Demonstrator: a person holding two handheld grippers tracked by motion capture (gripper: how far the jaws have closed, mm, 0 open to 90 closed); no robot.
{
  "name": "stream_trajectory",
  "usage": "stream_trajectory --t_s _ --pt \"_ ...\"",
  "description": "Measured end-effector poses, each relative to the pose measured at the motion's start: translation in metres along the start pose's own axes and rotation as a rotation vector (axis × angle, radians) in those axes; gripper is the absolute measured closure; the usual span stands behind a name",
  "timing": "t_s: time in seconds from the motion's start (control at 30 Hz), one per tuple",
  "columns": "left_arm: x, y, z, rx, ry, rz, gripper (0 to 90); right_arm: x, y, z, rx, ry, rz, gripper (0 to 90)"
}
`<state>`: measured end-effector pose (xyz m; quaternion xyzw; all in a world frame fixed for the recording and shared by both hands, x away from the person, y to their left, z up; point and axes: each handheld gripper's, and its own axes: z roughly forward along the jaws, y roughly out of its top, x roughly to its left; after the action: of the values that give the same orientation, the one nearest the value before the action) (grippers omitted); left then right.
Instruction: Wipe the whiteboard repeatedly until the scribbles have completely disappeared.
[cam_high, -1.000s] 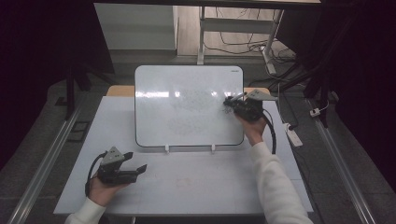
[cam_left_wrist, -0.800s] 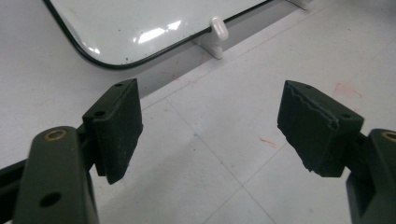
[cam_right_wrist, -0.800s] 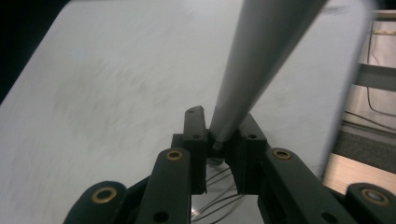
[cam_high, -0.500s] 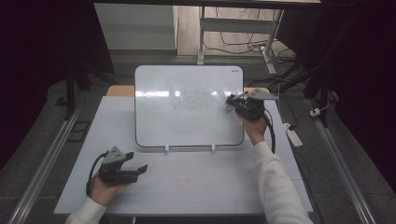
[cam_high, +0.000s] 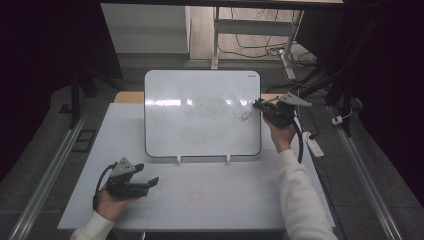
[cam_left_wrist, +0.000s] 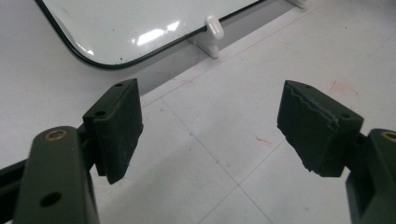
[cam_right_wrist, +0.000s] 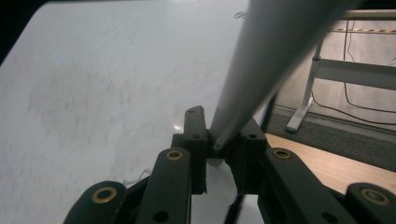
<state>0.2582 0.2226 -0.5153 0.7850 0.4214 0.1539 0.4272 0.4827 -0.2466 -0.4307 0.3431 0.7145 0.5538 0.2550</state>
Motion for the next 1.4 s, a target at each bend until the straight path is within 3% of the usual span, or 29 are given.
stream_trajectory --t_s 0.07,0.13,0.23,0.27,0.3,0.37,0.43,0.47,0.53,0.6,0.7,0.73,0.77,0.83,0.9,0.93,1.0,1.07,1.1,1.2,1.23,1.27,1.33,1.4 --pt "0.002 0.0 0.001 0.001 -0.001 -0.007 23.6 0.015 -0.006 0.003 0.043 0.074 -0.06 77.9" --pt "0.003 0.0 0.004 0.011 -0.001 -0.009 23.6 0.02 -0.006 0.002 0.068 0.07 -0.121 77.9" --pt "0.0 0.001 0.005 0.017 -0.004 -0.001 23.6 0.004 0.0 0.001 0.0 0.005 -0.012 77.9" --pt "-0.001 0.001 0.004 0.013 -0.003 0.004 23.5 0.003 0.0 0.003 -0.011 0.009 0.027 77.8" --pt "-0.002 0.001 0.003 0.011 -0.001 0.006 23.5 0.006 -0.001 0.005 -0.01 0.018 0.024 77.9" --pt "-0.001 0.001 0.002 0.008 0.0 0.001 23.5 0.021 -0.006 0.01 0.03 0.091 -0.032 77.9" --pt "0.001 0.0 0.004 0.012 0.0 -0.006 23.5 0.03 -0.006 0.011 0.058 0.091 -0.106 77.9" --pt "0.001 0.0 0.004 0.015 -0.001 -0.005 23.5 0.026 -0.004 0.01 0.052 0.081 -0.096 77.8" --pt "0.0 0.0 0.004 0.016 -0.002 0.001 23.5 0.012 -0.002 0.004 0.01 0.015 -0.026 77.8" --pt "-0.001 0.0 0.002 0.008 -0.003 0.004 23.5 0.009 -0.005 0.002 0.001 0.025 0.013 77.8" --pt "0.001 0.0 0.003 0.007 -0.004 -0.005 23.6 0.026 -0.011 0.005 0.065 0.095 -0.08 77.9" --pt "0.002 0.0 0.003 0.01 -0.003 -0.006 23.6 0.028 -0.011 0.004 0.076 0.087 -0.118 77.9" --pt "0.001 0.0 0.004 0.012 -0.003 -0.005 23.5 0.024 -0.009 0.002 0.074 0.074 -0.111 77.8" --pt "0.0 0.0 0.003 0.01 -0.003 -0.001 23.5 0.009 -0.005 -0.004 0.024 0.0 -0.038 77.8" --pt "-0.001 0.0 0.001 0.003 -0.003 0.003 23.5 0.003 -0.007 -0.006 0.008 0.002 0.002 77.9" --pt "-0.001 0.0 0.001 0.002 -0.001 0.001 23.6 0.007 -0.009 -0.005 0.02 0.01 -0.019 77.9" --pt "0.001 0.0 0.002 0.004 -0.003 -0.006 23.6 0.023 -0.017 -0.003 0.061 0.079 -0.054 77.9" --pt "0.002 0.0 0.004 0.01 -0.005 -0.009 23.6 0.033 -0.021 -0.003 0.081 0.084 -0.121 77.9" --pt "0.002 0.001 0.004 0.011 -0.008 -0.007 23.5 0.029 -0.02 -0.004 0.077 0.084 -0.105 77.9" --pt "-0.001 0.001 0.002 0.005 -0.005 0.001 23.5 0.013 -0.016 -0.008 0.019 0.008 -0.019 77.9" --pt "-0.001 0.001 0.001 0.002 -0.004 0.001 23.5 0.012 -0.017 -0.008 0.012 0.013 0.002 77.9" --pt "0.0 0.0 0.001 -0.001 -0.005 -0.004 23.6 0.016 -0.018 -0.007 0.018 0.011 -0.013 77.9" --pt "0.002 0.0 0.003 0.002 -0.006 -0.011 23.6 0.03 -0.022 -0.003 0.061 0.079 -0.062 77.9" --pt "0.002 0.001 0.004 0.011 -0.009 -0.009 23.6 0.037 -0.022 -0.002 0.084 0.084 -0.122 77.9"
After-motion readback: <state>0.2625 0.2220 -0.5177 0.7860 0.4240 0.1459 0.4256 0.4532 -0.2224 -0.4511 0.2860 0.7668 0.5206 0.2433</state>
